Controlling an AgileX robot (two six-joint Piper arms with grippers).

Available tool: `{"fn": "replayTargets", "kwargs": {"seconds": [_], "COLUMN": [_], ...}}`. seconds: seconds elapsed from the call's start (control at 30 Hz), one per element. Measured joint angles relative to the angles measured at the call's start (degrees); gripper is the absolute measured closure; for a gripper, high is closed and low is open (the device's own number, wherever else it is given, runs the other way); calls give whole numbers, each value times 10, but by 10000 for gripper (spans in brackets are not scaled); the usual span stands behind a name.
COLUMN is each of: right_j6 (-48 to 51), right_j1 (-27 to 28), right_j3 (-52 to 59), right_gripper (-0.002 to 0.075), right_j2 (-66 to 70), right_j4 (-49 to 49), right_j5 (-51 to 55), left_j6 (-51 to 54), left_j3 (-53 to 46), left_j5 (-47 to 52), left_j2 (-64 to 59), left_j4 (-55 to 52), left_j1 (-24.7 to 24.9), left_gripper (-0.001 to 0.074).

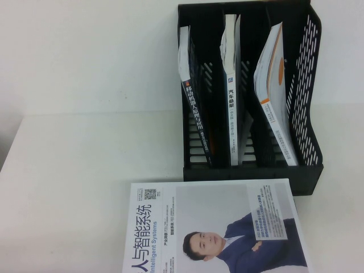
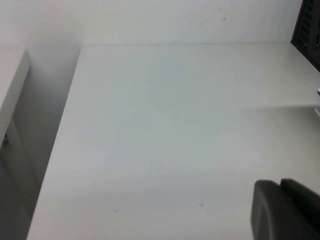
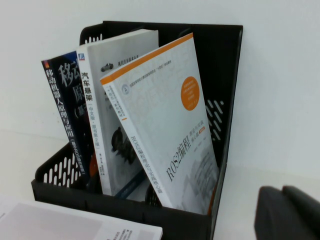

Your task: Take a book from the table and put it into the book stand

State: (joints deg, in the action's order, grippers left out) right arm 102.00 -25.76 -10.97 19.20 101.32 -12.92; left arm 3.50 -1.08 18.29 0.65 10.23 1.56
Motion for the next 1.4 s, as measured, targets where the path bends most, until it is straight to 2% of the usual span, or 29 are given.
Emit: {"fn": "replayTargets", "kwargs": {"seconds": [0.3,0.83,1.17,1.4], "right_j6": [0,0,-20,29], "right_j1": [0,0,0,0], "right_j3": [2,69,51,3], "right_gripper": [729,729,729,729], "right_j2": [0,-4,-4,-5], "right_j4": [0,0,0,0], "right_j5": [0,-1,-40,-84], "left_j6": [0,0,0,0], "left_j3": [0,0,1,1], "left_j5": [1,2,2,2], "left_j2": [0,0,0,0], "left_j4": [1,1,1,1], "left_j1": [0,0,0,0], "left_gripper": [737,737,737,737]}}
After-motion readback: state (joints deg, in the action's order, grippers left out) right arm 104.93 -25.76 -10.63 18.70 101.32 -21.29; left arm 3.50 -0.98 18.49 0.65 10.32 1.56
